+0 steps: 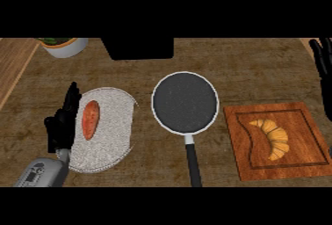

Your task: Pick the croissant from the cutting board and place it in the pan

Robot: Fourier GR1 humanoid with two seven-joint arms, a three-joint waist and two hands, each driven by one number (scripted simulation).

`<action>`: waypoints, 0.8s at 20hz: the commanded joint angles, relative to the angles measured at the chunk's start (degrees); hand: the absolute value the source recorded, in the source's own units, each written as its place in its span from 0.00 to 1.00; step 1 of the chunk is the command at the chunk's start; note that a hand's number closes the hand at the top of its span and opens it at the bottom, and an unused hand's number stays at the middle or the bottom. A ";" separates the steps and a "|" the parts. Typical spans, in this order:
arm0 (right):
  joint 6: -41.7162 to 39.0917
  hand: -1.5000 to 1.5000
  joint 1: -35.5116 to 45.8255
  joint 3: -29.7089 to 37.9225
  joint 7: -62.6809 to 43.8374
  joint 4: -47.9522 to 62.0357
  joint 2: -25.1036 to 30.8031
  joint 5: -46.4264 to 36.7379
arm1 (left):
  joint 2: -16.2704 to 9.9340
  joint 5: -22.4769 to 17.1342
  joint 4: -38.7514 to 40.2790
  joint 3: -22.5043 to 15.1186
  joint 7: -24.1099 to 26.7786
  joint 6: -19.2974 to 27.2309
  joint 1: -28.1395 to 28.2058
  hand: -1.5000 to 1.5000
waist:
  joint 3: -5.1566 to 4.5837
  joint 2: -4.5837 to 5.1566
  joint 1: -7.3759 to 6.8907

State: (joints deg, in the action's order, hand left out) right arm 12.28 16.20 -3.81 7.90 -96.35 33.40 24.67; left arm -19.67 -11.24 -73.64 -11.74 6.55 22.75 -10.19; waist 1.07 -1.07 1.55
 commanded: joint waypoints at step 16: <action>-2.62 0.00 -21.65 3.00 -11.81 19.09 15.72 -9.00 | -8.26 3.91 -11.70 -4.98 -10.97 -5.46 9.00 0.50 | -1.11 0.81 -1.04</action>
State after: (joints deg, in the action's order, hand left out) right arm 11.53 -1.16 2.13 -2.04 -75.98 43.41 21.21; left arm -26.96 -7.42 -82.62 -16.49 -1.62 17.90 -1.09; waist 0.02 -0.19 0.60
